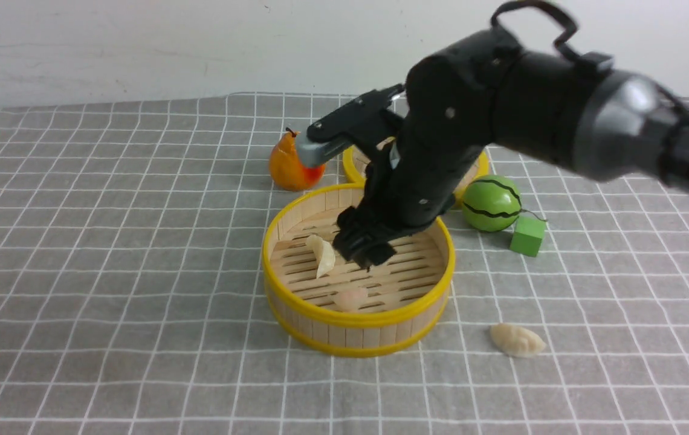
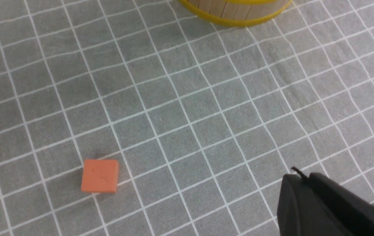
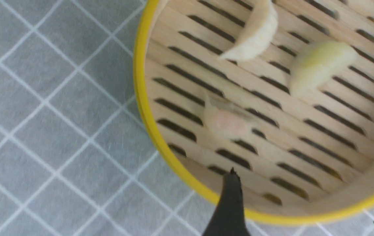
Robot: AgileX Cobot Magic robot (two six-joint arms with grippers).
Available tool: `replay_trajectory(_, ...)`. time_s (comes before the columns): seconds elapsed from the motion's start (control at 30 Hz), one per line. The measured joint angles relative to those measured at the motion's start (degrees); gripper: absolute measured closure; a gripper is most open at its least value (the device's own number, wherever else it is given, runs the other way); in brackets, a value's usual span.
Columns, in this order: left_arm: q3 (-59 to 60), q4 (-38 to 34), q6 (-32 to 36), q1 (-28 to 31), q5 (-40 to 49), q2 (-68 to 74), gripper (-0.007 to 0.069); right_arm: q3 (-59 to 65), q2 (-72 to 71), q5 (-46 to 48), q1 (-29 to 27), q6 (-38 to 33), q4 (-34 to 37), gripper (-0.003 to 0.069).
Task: Put the dumplings into the steamer on the table with the grey tablecloth.
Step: 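Place the dumpling in the bamboo steamer basket with the right gripper, then reach for and grasp a dumpling lying on the table beside the steamer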
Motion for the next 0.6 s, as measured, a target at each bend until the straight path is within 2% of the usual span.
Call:
replay_trajectory(0.1,1.77,0.00,-1.14,0.00,-0.90,-0.06,0.0602,2.42,-4.19,3.78,-1.61,-2.85,1.46,0.0117)
replay_trajectory(0.23,3.81,0.00,-1.93,0.00,-3.11,-0.06,0.0596,11.42,-10.35,4.11,-5.42,-5.36,3.71,0.0143)
replay_trajectory(0.43,4.84,0.00,-1.98,0.00,-5.42,-0.06,0.0590,25.74,-13.88,-3.91,-14.51,-11.82,4.55,0.0165)
replay_trajectory(0.5,4.84,0.00,-1.98,0.00,-5.72,-0.06,0.0589,27.52,-13.41,-5.56,-15.71,-14.36,5.01,0.0166)
replay_trajectory(0.6,4.84,-0.18,-1.98,0.00,-5.91,-0.06,0.0586,29.27,-10.24,-8.69,-16.67,-22.96,6.32,0.0167)
